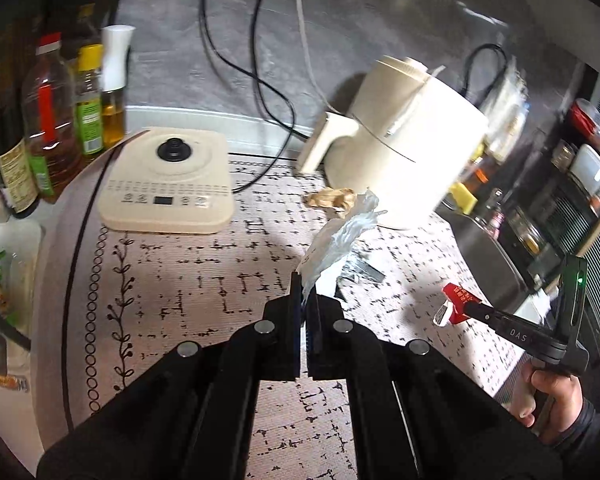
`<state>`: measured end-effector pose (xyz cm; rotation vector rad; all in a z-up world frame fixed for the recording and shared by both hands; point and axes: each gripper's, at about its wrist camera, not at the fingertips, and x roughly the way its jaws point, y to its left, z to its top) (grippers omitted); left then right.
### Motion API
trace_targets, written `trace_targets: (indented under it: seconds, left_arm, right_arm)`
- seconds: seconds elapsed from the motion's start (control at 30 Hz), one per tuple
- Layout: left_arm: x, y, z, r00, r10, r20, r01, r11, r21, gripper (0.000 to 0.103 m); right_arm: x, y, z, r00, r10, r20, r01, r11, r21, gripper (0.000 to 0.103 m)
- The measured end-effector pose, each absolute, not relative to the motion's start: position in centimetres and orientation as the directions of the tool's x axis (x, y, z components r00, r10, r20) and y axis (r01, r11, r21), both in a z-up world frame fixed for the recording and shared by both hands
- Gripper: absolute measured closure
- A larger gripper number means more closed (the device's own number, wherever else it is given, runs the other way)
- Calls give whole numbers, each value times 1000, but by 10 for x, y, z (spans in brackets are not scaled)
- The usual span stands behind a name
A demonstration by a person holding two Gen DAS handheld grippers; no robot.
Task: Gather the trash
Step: 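Carry the tissue and red-white packet over the bin with both tools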
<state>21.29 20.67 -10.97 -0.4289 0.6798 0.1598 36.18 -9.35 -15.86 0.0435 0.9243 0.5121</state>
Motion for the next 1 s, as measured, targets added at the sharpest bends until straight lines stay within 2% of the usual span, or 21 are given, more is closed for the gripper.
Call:
trace_targets:
  seconds: [0.4,0.63,1.0]
  left_arm:
    - [224,161,-100,795,-143,-590,-94,931,-353,100]
    - [223,97,-89,789,-215,-575,3,938,-346,100]
    - [186,-14,-95,723,-335,-605,123,923,-364,100]
  right_arm:
    - [306,-157,-128,591,377,-714,-279,925,257,94]
    - [265,-231,-117,628,372,-683,-180,924,338,94]
    - [184,-332,-123,649,295,-702,-66,940,334,94]
